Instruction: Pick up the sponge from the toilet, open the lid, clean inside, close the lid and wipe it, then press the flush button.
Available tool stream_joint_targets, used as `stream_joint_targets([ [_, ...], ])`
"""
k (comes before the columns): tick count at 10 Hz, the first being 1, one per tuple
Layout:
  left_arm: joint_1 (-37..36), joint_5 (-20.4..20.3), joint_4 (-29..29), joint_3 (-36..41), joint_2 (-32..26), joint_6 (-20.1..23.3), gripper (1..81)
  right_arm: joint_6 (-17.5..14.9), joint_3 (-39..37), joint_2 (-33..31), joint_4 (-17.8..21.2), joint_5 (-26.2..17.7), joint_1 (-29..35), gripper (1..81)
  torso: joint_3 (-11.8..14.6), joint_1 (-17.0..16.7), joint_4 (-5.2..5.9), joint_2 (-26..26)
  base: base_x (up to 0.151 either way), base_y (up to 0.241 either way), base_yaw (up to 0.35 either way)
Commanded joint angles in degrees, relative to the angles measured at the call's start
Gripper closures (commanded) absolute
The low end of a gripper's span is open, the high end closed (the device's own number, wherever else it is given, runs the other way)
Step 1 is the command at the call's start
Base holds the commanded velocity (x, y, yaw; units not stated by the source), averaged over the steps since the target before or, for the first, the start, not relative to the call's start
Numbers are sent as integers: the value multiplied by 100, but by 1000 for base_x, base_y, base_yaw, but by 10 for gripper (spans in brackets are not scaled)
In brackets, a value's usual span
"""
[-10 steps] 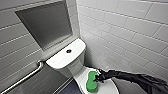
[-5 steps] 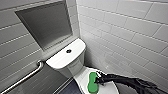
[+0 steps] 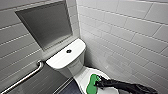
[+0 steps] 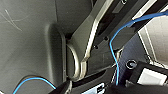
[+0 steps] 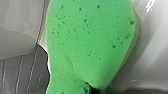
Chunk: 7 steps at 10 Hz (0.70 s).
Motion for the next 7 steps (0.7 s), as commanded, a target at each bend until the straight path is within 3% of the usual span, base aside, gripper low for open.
stream_joint_targets([
  [1, 98, 393, 40, 139, -74, 21, 10, 46, 2099, -1541, -162, -333, -47, 811, 0, 0, 0, 0, 0, 0, 0],
  [5, 98, 393, 31, 139, -91, 21, 10, 37, 2363, -2280, -241, -52, -698, 811, 0, 0, 0, 0, 0, 0, 0],
  [7, 98, 393, 40, 139, -74, 21, 10, 37, 2873, -2879, -241, 178, -927, 811, 0, 0, 0, -2, 0, 0, 0],
])
